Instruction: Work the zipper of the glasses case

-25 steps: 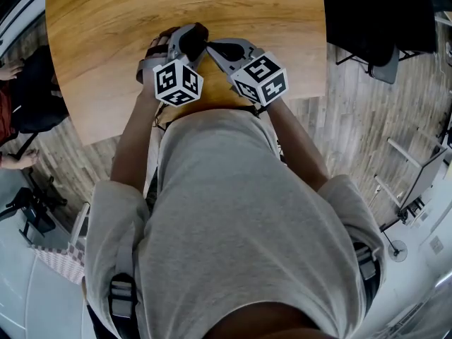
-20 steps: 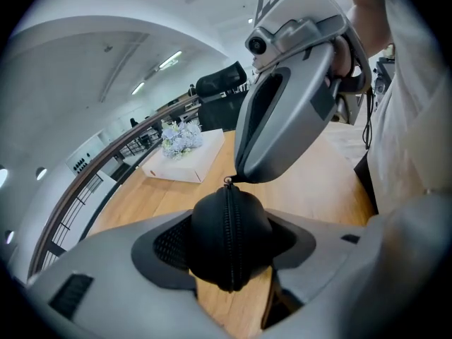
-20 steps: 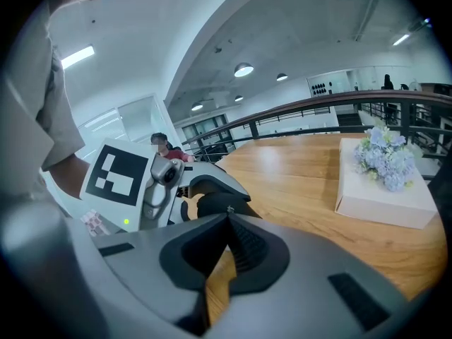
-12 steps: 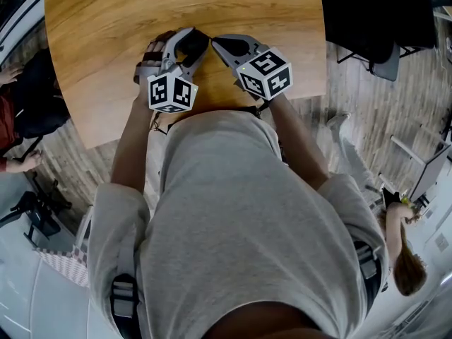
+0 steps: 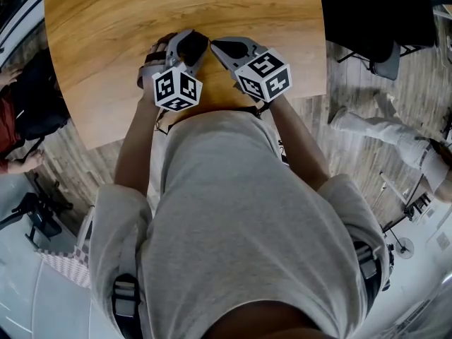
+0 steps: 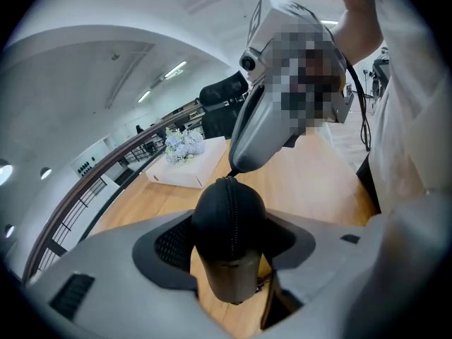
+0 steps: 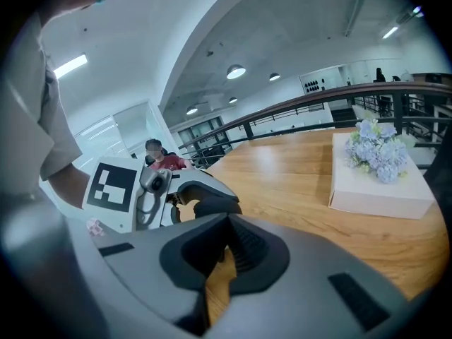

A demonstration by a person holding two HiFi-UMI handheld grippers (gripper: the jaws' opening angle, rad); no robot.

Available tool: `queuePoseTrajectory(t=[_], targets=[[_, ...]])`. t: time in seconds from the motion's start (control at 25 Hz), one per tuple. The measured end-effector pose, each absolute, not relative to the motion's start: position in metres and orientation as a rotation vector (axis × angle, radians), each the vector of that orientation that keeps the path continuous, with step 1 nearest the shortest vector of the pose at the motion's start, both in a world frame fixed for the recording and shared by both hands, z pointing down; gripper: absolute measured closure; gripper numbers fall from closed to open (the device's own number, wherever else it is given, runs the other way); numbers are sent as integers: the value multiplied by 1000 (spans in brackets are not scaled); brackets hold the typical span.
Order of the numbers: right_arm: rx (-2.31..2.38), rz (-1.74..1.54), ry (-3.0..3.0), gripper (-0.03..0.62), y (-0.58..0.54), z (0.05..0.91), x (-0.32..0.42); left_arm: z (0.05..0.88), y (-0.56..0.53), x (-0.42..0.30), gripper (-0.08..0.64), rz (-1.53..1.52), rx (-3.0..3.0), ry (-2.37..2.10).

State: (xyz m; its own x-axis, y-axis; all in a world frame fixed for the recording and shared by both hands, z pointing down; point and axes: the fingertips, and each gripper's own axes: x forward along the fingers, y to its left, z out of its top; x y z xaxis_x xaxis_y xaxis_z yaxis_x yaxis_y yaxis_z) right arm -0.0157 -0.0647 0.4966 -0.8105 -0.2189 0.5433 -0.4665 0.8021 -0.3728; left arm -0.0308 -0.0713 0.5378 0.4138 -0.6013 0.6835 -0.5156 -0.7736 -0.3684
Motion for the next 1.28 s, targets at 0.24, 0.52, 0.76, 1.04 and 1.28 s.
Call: queuePoseTrajectory(t=[0.24, 0.52, 0.76, 1.04, 1.28], targets=[[420, 663, -2569, 569, -49, 471, -32, 551, -70, -21, 290, -1358, -2531, 959], [504, 594, -2618, 568, -59, 465, -10, 530, -72, -25, 290, -1201, -2540, 965], [328, 781, -2736, 557, -63, 469, -6, 500, -61, -28, 289, -911, -2612, 828], [-8, 1158, -2783, 422, -45, 468, -23, 476, -43, -28, 289, -806, -2628, 726], [-57, 1232, -2802, 440, -40, 462, -26, 478, -41, -28, 290, -830, -2633, 729]])
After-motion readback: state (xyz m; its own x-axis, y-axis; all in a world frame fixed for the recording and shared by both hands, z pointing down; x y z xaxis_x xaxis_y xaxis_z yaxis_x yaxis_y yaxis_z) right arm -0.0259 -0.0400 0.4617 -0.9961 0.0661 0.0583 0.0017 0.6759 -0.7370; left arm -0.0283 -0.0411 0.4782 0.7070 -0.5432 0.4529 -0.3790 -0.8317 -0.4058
